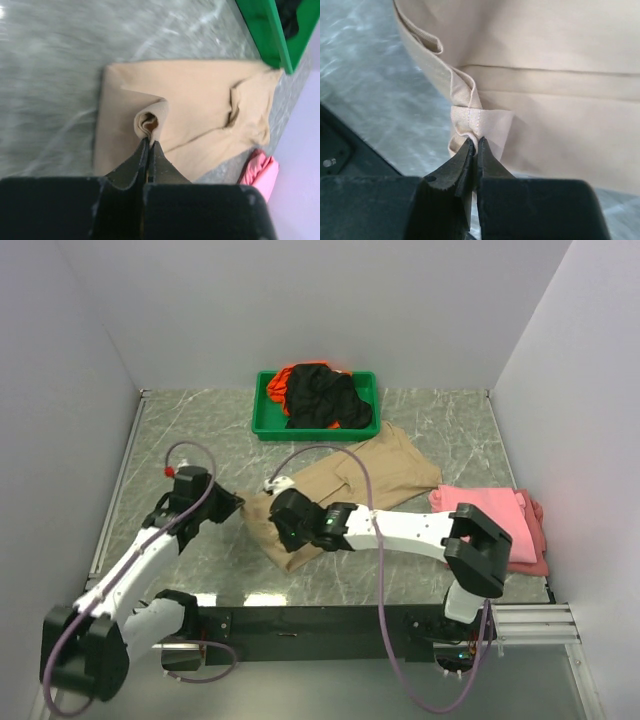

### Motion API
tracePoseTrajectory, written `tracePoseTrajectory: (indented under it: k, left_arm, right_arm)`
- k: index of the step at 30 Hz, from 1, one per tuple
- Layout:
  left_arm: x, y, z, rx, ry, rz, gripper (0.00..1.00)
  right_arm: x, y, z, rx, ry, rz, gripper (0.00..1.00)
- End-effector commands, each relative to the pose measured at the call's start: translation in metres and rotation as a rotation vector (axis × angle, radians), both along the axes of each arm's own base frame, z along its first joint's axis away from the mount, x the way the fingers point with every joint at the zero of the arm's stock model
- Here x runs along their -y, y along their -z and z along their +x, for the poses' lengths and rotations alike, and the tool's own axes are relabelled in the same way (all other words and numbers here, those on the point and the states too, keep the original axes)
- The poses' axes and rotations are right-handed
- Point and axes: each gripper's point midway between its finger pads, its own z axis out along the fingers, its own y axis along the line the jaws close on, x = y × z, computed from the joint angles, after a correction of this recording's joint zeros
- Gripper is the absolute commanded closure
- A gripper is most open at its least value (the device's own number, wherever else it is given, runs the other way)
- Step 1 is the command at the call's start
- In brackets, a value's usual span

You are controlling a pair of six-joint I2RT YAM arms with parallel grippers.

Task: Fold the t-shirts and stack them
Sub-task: Fold the tshirt

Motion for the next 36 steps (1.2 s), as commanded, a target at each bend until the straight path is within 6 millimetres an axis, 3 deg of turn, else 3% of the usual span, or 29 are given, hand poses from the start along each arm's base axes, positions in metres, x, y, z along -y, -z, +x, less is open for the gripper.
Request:
tracePoseTrajectory:
  k: [1, 10, 14, 17, 19, 23, 27, 36]
  left_arm:
    - [0.028, -0.025, 0.029, 0.061, 0.027, -0.021, 0.99]
    - [0.087, -0.037, 0.085, 0.073, 0.098, 0.014, 1.00]
    - [0.111, -0.033, 0.102, 0.059, 0.140, 0.027, 0.99]
    - [0.128, -0.016, 0.114, 0.021, 0.169, 0.046, 0.99]
    - [0.138, -0.022, 0.121, 0.029, 0.178, 0.044, 1.00]
    - [0.149, -0.017, 0.139, 0.028, 0.174, 0.072, 0.99]
    - [0.165, -0.011, 0.144, 0.028, 0.194, 0.110, 0.99]
    - [0.176, 0.014, 0.154, -0.039, 0.187, 0.140, 0.99]
  right_arm:
    - [0.016, -0.021, 0.014, 0.023, 0.084, 0.069, 1.00]
    - [0.082, -0.009, 0.053, 0.001, 0.262, 0.036, 1.00]
    - [0.107, -0.007, 0.067, -0.005, 0.329, 0.025, 1.00]
    - [0.122, -0.004, 0.076, -0.006, 0.370, 0.012, 1.00]
    - [0.133, -0.002, 0.082, -0.010, 0.398, -0.001, 1.00]
    - [0.150, 0.006, 0.092, -0.014, 0.439, -0.029, 1.00]
    - [0.167, 0.012, 0.095, -0.031, 0.489, -0.063, 1.00]
    - [0.184, 0.018, 0.110, -0.037, 0.537, -0.072, 1.00]
